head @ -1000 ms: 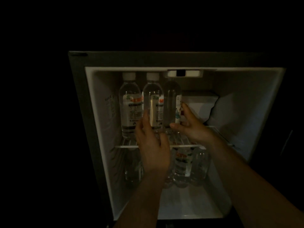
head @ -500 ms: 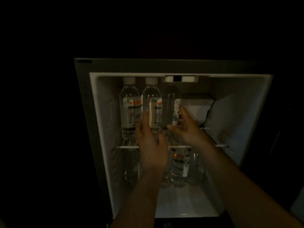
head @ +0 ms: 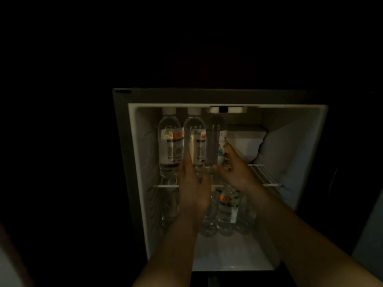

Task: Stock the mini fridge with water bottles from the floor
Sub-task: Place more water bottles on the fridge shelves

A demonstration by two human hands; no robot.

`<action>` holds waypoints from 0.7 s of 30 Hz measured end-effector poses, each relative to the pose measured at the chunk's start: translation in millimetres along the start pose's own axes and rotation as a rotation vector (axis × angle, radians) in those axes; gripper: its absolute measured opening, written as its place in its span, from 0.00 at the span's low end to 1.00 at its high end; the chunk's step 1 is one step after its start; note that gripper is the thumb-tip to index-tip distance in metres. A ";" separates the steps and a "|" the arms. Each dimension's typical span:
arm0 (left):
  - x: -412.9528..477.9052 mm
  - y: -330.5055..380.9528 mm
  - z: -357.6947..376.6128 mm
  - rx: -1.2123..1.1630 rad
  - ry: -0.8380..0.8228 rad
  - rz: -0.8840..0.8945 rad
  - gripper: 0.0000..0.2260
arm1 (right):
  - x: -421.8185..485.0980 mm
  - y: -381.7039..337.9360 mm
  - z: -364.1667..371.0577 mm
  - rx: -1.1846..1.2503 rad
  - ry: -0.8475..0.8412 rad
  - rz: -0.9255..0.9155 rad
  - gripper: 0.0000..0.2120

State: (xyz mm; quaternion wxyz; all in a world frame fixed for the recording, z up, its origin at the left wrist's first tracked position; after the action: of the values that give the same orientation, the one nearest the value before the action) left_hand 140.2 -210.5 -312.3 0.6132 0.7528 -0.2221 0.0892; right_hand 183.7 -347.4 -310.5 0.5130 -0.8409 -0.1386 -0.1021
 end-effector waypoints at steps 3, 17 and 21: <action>-5.7 4.3 -3.7 0.019 0.016 -0.056 0.24 | -10.3 -5.3 -3.9 -0.027 0.025 0.048 0.31; -41.9 82.7 -11.4 0.286 -0.497 -0.079 0.11 | -97.2 -73.3 -50.8 -0.391 -0.303 0.405 0.14; -60.7 113.8 -3.4 0.481 -0.747 -0.216 0.17 | -138.2 -91.3 -76.8 -0.501 -0.339 0.508 0.15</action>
State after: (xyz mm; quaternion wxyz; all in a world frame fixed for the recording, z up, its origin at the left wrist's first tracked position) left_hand 36.4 -210.6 -235.6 0.3045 0.8732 -0.3213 -0.2037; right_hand 20.6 -393.9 -243.0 0.2708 -0.9525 0.0201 0.1378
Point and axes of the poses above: each hand's wrist, its own x-axis towards the middle knuckle, its own z-axis out of the palm, y = z × x, the point moved 3 cm from there along x, towards the middle knuckle, and after that the axes turned 12 degrees about -y, right-handed, at the moved point
